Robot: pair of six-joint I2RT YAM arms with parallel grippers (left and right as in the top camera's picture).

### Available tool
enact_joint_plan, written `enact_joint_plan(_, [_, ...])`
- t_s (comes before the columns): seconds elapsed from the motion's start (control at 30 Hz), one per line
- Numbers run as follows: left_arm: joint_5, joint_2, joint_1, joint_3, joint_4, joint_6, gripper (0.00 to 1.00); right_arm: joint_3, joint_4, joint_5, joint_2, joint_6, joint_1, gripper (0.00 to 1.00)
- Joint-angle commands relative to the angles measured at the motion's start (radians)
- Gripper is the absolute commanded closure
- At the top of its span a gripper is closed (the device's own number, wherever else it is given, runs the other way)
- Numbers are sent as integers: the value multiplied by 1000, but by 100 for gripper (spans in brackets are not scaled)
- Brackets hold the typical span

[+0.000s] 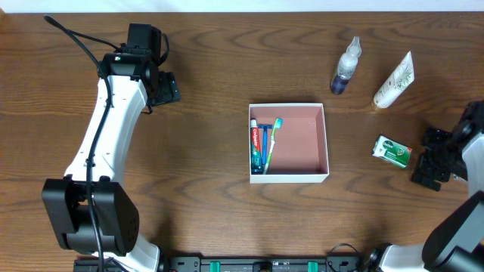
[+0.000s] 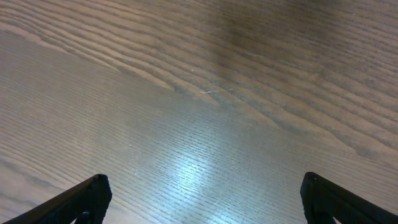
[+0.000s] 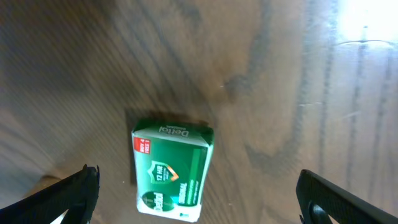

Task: Pack container
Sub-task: 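Lower right gripper over the green Dettol soap bar, then close right gripper on the Dettol soap bar and lift it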

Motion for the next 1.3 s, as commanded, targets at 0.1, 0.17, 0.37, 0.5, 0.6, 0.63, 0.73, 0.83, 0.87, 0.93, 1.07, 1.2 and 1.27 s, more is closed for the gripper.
enact_joint_plan(0.1, [0, -10, 3, 19, 0, -10, 2, -6, 46, 8, 38, 60, 66, 1])
enact_joint_plan(0.17, [0, -10, 3, 19, 0, -10, 2, -6, 62, 21, 45, 82, 89, 1])
enact_joint_plan(0.37, [0, -10, 3, 19, 0, -10, 2, -6, 77, 65, 66, 100, 129, 1])
enact_joint_plan(0.5, [0, -10, 3, 19, 0, -10, 2, -6, 76, 93, 86, 107, 142, 1])
enact_joint_plan(0.6, [0, -10, 3, 19, 0, -10, 2, -6, 77, 105, 107, 110, 150, 1])
enact_joint_plan(0.63, [0, -10, 3, 19, 0, -10, 2, -6, 76, 109, 114, 117, 154, 1])
enact_joint_plan(0.73, [0, -10, 3, 19, 0, -10, 2, -6, 79, 110, 137, 138, 167, 1])
enact_joint_plan(0.83, [0, -10, 3, 19, 0, -10, 2, -6, 93, 116, 150, 141, 183, 1])
enact_joint_plan(0.87, [0, -10, 3, 19, 0, -10, 2, -6, 96, 123, 150, 141, 189, 1])
enact_joint_plan(0.93, [0, -10, 3, 19, 0, -10, 2, -6, 98, 145, 150, 144, 197, 1])
enact_joint_plan(1.07, [0, -10, 3, 19, 0, -10, 2, -6, 98, 208, 150, 146, 215, 1])
enact_joint_plan(1.2, [0, -10, 3, 19, 0, -10, 2, -6, 104, 244, 150, 164, 234, 1])
enact_joint_plan(1.27, [0, -10, 3, 19, 0, -10, 2, -6, 104, 246, 151, 183, 241, 1])
